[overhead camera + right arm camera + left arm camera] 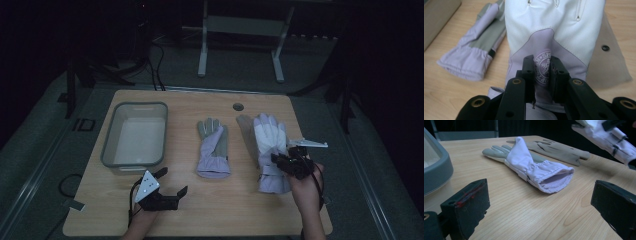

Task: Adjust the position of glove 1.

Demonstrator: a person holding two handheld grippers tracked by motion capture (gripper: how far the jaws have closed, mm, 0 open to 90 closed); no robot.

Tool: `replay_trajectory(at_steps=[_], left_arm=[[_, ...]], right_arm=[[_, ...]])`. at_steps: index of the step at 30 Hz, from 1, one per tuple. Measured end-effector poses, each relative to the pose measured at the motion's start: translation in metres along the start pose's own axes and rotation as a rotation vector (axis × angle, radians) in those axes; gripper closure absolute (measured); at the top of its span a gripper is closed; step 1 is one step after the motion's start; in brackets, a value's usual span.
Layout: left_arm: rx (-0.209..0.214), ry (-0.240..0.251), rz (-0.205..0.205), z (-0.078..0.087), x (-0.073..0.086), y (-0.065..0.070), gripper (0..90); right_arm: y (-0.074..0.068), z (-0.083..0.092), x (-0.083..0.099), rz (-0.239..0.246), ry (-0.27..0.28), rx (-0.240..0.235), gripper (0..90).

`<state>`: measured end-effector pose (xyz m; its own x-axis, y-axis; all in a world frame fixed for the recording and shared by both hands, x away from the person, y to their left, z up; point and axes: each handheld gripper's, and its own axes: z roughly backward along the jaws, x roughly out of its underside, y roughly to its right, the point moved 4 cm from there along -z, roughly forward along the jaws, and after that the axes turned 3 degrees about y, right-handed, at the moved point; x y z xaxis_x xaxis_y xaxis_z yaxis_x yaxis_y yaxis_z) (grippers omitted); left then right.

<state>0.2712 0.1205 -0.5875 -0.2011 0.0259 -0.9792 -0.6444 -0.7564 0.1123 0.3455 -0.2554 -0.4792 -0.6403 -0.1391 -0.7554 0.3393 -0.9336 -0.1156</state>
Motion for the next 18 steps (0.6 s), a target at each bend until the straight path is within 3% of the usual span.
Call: replay_trajectory(at_steps=[5, 11, 18], left_arm=[[0.0, -0.001, -0.001, 0.0, 0.0, 0.0, 2.1], [0.003, 0.0, -0.003, 0.0, 0.0, 0.0, 2.1], [0.007, 0.0, -0.006, 0.0, 0.0, 0.001, 2.1]], right_arm=[[-0.018, -0.009, -0.018, -0.024, 0.026, -0.008, 76.8], [-0.046, -0.023, -0.034, -0.009, 0.052, -0.02, 76.3], [-0.08, -0.045, -0.047, -0.024, 0.047, -0.07, 75.8]])
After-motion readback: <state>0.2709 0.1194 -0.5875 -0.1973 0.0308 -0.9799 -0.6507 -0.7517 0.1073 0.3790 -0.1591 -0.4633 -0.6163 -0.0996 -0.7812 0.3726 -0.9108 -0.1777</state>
